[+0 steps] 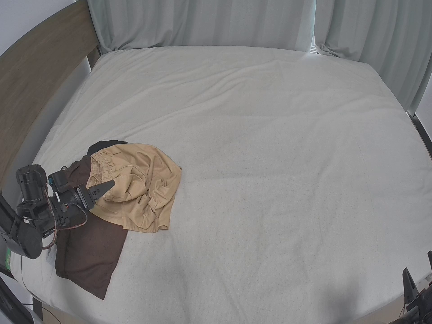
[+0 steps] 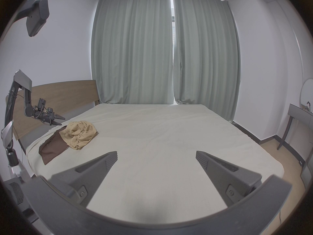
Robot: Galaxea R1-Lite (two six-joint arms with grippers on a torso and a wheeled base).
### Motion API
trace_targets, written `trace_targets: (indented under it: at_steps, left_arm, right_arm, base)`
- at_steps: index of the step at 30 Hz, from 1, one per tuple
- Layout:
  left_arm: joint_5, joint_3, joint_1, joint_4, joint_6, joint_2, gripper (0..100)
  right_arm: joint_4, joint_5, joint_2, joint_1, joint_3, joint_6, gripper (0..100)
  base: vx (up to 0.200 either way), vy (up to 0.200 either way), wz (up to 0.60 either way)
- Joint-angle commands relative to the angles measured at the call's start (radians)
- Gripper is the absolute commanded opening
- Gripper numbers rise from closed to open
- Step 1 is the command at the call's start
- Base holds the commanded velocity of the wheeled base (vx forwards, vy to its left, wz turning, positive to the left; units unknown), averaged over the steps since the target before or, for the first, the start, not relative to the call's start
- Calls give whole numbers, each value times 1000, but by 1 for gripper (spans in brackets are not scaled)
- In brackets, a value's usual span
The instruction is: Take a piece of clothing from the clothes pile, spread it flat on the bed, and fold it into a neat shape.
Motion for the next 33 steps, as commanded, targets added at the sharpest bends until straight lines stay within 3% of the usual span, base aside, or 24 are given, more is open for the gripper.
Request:
trace_targets:
  at_steps: [1,25,33]
  left_arm:
    - [-3,-38,12,-1,0,61,100]
    - [-53,-202,23,-7,-6,222,100]
    - [-101,-225,6,-82,-40,270,100]
  right_arm:
    - [0,0,-12,0,18,0,100]
    - [1,0,-12,0,18,3,100]
    - [0,0,-12,0,18,4,100]
  base:
    - [0,0,0]
    - [0,0,0]
    - [0,0,0]
